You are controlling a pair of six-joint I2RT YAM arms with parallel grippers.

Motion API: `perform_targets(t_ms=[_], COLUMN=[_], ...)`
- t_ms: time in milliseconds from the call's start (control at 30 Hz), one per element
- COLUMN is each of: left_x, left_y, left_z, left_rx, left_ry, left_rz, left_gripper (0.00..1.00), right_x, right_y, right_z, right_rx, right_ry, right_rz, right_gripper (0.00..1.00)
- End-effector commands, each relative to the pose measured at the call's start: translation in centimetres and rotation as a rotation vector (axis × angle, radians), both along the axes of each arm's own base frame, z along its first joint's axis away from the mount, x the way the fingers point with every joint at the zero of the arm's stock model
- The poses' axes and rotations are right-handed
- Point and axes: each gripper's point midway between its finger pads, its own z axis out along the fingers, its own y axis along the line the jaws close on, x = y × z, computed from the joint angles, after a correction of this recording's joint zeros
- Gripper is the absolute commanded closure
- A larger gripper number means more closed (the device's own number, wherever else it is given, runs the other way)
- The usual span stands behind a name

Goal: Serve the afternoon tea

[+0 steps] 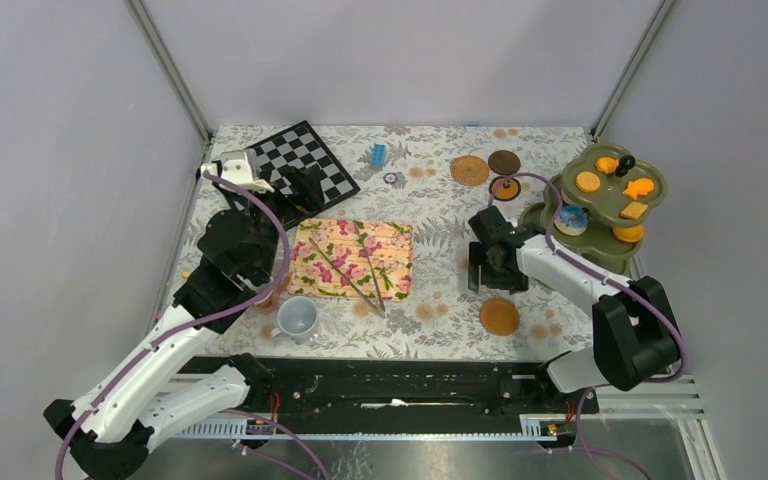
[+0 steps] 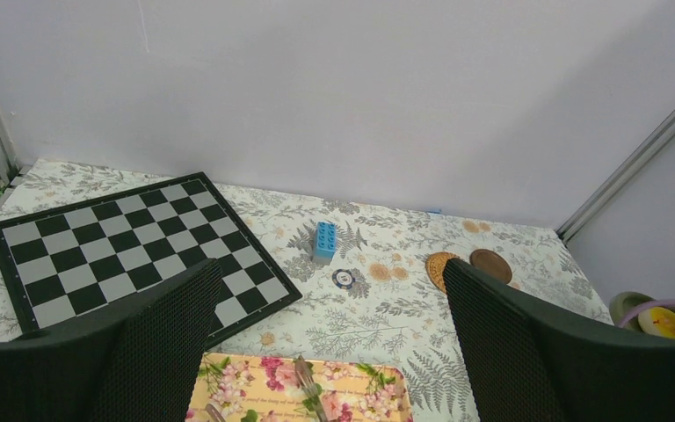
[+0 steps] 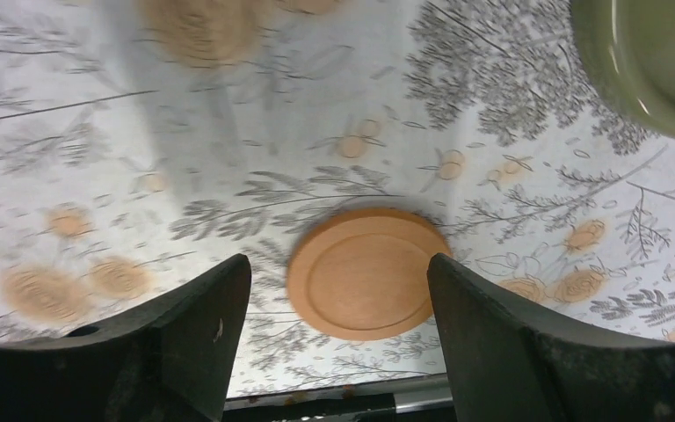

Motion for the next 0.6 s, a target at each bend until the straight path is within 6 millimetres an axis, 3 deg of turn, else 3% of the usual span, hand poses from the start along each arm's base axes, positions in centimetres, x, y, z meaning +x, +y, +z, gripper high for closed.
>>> perform_targets(t_ms=[0,167,333,567], left_x=[0.0,0.1,0.5,0.6], left_y=[0.0,0.1,-0.4,-0.2], left_z=[1.5,1.3,0.9,1.0], left_rx=[-0.035,-0.027,-0.018,-0.01], left_ry=[-0.033,-0.029,-0.014,-0.011], left_rz=[-0.006,0.004,-0.003,0.009], left_gripper=[0.01,0.01,0.01,0.01], right_x=[1.0,0.5,2.2,-1.8], right_y=[1.9,1.7,2.0,-0.2], right_z=[2.2,0.2,-0.6,-2.4], right_rx=[0.023,0.025,0.01,-0.104], right_ry=[-0.075,-0.065,-0.107,0.039], right_rz=[0.025,0.024,0.013,-0.057], right_gripper=[0.18,0.16,0.18,0.22])
